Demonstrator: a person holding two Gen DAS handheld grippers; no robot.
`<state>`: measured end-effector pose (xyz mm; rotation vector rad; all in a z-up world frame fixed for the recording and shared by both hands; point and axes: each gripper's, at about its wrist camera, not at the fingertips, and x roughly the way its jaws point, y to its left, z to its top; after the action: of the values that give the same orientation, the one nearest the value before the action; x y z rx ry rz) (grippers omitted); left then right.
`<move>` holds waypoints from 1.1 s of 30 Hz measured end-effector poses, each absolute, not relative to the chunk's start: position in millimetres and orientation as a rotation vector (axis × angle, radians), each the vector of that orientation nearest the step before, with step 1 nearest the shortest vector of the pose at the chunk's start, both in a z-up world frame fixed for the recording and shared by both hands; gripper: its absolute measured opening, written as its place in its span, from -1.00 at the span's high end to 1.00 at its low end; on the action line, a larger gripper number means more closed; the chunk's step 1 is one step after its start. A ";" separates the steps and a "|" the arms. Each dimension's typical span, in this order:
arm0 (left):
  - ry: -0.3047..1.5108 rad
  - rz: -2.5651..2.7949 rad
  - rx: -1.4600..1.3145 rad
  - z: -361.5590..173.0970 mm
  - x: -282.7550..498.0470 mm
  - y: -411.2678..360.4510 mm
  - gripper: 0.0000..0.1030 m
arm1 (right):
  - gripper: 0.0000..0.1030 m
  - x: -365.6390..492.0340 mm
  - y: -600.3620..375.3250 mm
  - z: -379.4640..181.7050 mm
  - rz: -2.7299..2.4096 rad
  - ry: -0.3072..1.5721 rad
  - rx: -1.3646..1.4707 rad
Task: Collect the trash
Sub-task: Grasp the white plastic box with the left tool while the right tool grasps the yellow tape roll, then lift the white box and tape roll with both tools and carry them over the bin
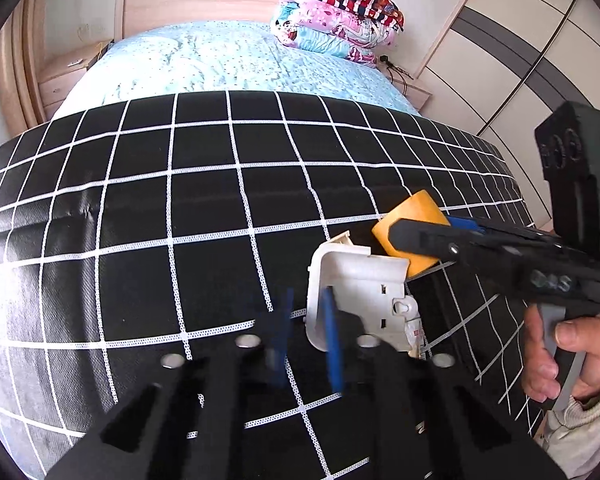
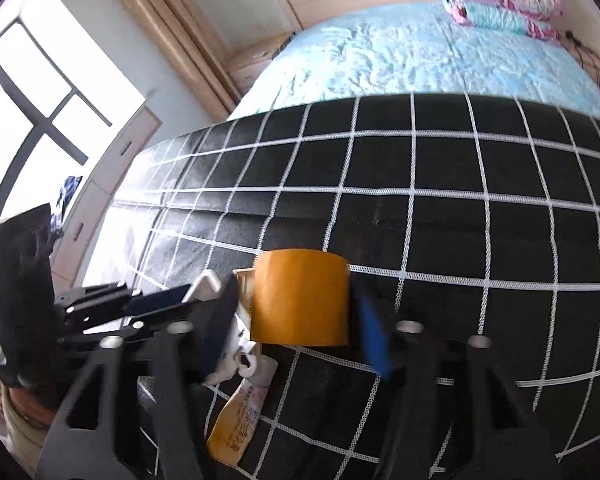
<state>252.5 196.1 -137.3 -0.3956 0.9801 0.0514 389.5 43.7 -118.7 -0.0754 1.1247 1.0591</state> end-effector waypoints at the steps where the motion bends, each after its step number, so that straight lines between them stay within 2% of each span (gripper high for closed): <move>1: 0.976 0.054 -0.397 -136.8 250.8 196.4 0.82 | 0.09 389.9 42.2 -119.5 1.063 1.129 -0.060; 16: 0.904 0.054 -0.401 -109.5 199.0 181.6 0.87 | 0.09 370.9 15.1 -96.9 1.057 1.088 -0.039; 33: 0.842 0.029 -0.329 -78.1 118.9 111.4 0.87 | 0.09 302.5 -51.3 -71.6 1.099 1.016 -0.051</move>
<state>118.9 111.4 -78.1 -0.3288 0.8418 0.0285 302.5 -51.3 -71.6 -0.0511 1.0158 1.0987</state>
